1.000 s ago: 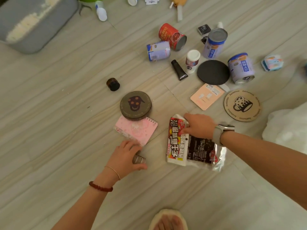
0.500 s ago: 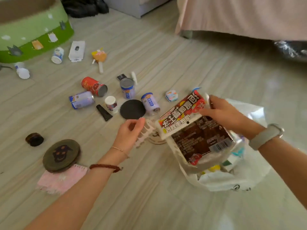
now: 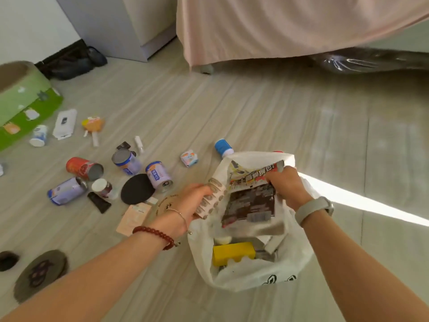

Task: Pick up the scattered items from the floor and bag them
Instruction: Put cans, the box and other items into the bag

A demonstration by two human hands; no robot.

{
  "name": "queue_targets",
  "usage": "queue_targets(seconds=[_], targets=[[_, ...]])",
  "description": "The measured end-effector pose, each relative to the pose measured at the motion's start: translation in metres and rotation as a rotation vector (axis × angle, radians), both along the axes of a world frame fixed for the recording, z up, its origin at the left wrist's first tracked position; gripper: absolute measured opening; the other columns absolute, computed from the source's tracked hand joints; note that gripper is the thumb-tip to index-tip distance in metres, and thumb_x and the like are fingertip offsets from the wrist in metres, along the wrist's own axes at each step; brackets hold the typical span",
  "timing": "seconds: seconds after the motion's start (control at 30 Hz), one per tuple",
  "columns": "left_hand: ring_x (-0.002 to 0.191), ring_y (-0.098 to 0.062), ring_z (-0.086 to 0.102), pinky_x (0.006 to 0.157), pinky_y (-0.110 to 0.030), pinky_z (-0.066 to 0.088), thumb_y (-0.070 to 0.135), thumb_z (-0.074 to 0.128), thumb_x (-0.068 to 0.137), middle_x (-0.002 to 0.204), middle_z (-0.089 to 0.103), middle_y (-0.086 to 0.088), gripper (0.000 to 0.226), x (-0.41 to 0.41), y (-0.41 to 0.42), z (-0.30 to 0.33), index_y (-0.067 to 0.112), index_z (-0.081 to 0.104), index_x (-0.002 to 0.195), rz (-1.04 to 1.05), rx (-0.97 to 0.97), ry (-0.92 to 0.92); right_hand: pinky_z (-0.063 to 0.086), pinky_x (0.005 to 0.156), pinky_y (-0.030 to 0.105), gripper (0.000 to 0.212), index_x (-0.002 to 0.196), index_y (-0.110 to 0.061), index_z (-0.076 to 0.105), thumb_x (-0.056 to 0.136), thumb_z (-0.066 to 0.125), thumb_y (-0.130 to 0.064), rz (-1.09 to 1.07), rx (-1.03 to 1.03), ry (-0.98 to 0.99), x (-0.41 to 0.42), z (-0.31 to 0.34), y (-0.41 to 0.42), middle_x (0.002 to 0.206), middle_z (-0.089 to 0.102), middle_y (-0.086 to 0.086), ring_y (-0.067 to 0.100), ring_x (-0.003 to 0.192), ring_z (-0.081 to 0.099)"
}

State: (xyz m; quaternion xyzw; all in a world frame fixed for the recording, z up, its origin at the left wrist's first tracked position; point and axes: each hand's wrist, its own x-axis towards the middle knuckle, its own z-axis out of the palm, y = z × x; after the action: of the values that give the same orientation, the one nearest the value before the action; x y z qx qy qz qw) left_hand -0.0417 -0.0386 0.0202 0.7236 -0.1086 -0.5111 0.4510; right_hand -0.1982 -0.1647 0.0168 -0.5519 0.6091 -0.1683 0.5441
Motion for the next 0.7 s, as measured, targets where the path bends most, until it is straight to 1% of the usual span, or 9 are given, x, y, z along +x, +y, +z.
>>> queue_targets(seconds=[0.03,0.1,0.2,0.3,0.37,0.43,0.53,0.6,0.7], targets=[[0.069,-0.020,0.057,0.066,-0.029,0.044,0.022,0.064,0.072,0.079,0.060,-0.008,0.024,0.001,-0.002,0.001,0.011,0.060,0.092,-0.019,-0.012,-0.090,0.036,0.044,0.022,0.005,0.084,-0.005,0.056,0.082,0.056,-0.009,-0.066,-0.026,-0.031,0.005,-0.002,0.001,0.079,0.056,0.011,0.023,0.068,0.050],[0.092,-0.020,0.052,0.081,-0.028,0.040,0.020,0.062,0.081,0.104,0.055,-0.008,0.042,0.002,-0.004,0.006,0.011,0.050,0.120,-0.063,-0.004,-0.324,0.034,0.053,0.025,0.029,0.111,-0.001,0.051,0.086,0.053,-0.015,-0.166,-0.104,-0.046,0.011,-0.007,0.000,0.092,0.056,0.011,0.023,0.076,0.048],[0.108,-0.022,0.052,0.092,-0.025,0.038,0.021,0.063,0.083,0.123,0.052,-0.009,0.055,0.005,-0.007,0.007,0.013,0.039,0.132,-0.174,-0.072,-0.626,0.033,0.051,0.024,0.039,0.126,-0.003,0.037,0.091,0.049,-0.015,-0.182,-0.222,-0.086,0.016,-0.016,0.011,0.088,0.053,0.008,0.017,0.065,0.047],[0.106,-0.022,0.055,0.089,-0.028,0.043,0.021,0.068,0.078,0.114,0.055,-0.005,0.056,-0.002,-0.015,-0.005,0.014,0.042,0.128,-0.315,-0.182,-0.766,0.041,0.061,0.022,0.043,0.129,-0.008,0.034,0.091,0.052,-0.015,-0.284,-0.279,-0.140,0.018,-0.024,0.027,0.088,0.061,0.011,0.014,0.065,0.054],[0.097,-0.015,0.055,0.082,-0.025,0.044,0.021,0.069,0.077,0.106,0.054,0.002,0.050,-0.011,-0.020,-0.013,0.016,0.047,0.122,-0.367,-0.248,-0.792,0.046,0.078,0.033,0.044,0.130,-0.010,0.033,0.091,0.053,-0.015,-0.362,-0.284,-0.162,0.019,-0.035,0.030,0.105,0.062,0.015,0.027,0.089,0.060],[0.096,-0.014,0.054,0.082,-0.027,0.046,0.021,0.069,0.077,0.107,0.056,0.000,0.049,-0.018,-0.022,-0.020,0.017,0.048,0.121,-0.420,-0.306,-0.798,0.044,0.087,0.037,0.039,0.127,-0.007,0.038,0.092,0.050,-0.019,-0.220,-0.366,-0.018,0.017,-0.040,0.032,0.119,0.054,0.013,0.031,0.107,0.054],[0.105,-0.021,0.050,0.085,-0.024,0.037,0.023,0.066,0.079,0.117,0.056,-0.006,0.052,-0.021,-0.025,-0.034,0.018,0.044,0.126,-0.531,-0.299,-0.872,0.044,0.075,0.040,0.030,0.111,-0.007,0.055,0.096,0.038,-0.026,0.157,-0.593,0.441,-0.004,-0.037,0.028,0.113,0.052,0.012,0.032,0.106,0.049],[0.109,-0.022,0.047,0.085,-0.022,0.033,0.025,0.064,0.081,0.120,0.054,-0.007,0.053,-0.022,-0.027,-0.040,0.019,0.041,0.128,-0.575,-0.305,-0.911,0.044,0.074,0.042,0.027,0.113,-0.005,0.057,0.090,0.047,-0.014,0.250,-0.713,0.584,-0.026,-0.035,0.021,0.114,0.053,0.016,0.036,0.109,0.046],[0.114,-0.022,0.043,0.092,-0.027,0.035,0.026,0.064,0.081,0.124,0.053,-0.007,0.055,-0.023,-0.034,-0.048,0.019,0.039,0.130,-0.628,-0.308,-0.908,0.046,0.082,0.049,0.044,0.117,-0.006,0.057,0.074,0.066,-0.007,0.299,-0.833,0.735,-0.057,-0.039,0.013,0.118,0.056,0.021,0.044,0.108,0.052]])
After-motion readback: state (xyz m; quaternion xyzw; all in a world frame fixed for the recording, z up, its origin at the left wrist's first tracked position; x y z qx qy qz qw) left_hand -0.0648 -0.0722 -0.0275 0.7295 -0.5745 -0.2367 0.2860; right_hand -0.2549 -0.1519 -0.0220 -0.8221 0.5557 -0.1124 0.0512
